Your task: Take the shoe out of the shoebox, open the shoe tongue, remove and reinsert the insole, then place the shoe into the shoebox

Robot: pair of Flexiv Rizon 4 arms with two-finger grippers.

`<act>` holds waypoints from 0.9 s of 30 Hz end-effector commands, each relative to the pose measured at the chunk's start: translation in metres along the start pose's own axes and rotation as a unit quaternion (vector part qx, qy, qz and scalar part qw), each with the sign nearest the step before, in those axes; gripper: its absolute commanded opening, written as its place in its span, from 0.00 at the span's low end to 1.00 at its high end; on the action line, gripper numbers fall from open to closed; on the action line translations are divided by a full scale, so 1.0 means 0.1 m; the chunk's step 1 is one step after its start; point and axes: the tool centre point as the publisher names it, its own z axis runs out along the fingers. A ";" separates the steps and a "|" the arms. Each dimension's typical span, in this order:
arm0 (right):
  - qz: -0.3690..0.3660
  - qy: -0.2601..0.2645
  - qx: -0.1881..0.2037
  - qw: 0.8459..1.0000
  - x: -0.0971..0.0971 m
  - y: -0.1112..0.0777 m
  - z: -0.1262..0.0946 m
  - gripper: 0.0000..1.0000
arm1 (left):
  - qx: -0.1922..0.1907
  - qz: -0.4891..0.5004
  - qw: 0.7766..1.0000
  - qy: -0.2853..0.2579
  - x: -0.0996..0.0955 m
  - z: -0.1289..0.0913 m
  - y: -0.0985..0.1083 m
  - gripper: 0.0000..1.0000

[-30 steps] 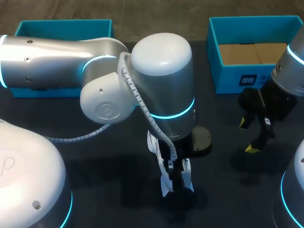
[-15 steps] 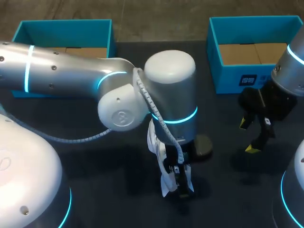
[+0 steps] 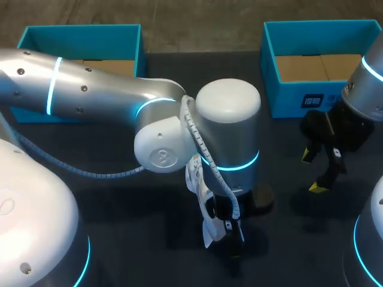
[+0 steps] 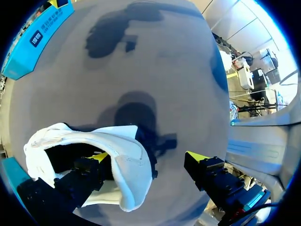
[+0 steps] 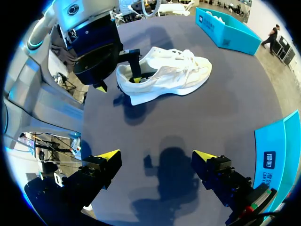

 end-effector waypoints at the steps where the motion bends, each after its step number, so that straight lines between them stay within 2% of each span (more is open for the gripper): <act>1: 0.000 0.000 0.001 1.000 0.00 0.00 0.01 1.00 | 0.000 0.000 1.000 -0.001 0.02 0.01 0.01 1.00; 8: 0.000 0.000 0.001 1.000 0.00 0.00 0.01 1.00 | -0.001 0.000 1.000 -0.005 0.03 0.02 0.02 1.00; 9: 0.000 0.000 0.001 1.000 0.00 0.00 0.01 1.00 | -0.019 -0.025 0.999 -0.044 0.06 0.07 0.07 0.87; 17: 0.000 0.000 0.001 1.000 0.00 0.00 0.01 1.00 | -0.018 -0.032 0.998 -0.049 0.05 0.08 0.10 0.79; 19: 0.000 0.000 0.001 1.000 0.00 0.00 0.01 1.00 | -0.017 -0.034 0.998 -0.051 0.04 0.09 0.10 0.74; 23: 0.000 0.000 0.001 1.000 0.00 0.00 0.01 1.00 | -0.019 -0.037 0.998 -0.055 0.04 0.09 0.10 0.58; 27: 0.000 0.000 0.001 1.000 0.00 0.00 0.01 1.00 | -0.019 -0.042 0.997 -0.060 0.04 0.09 0.10 0.49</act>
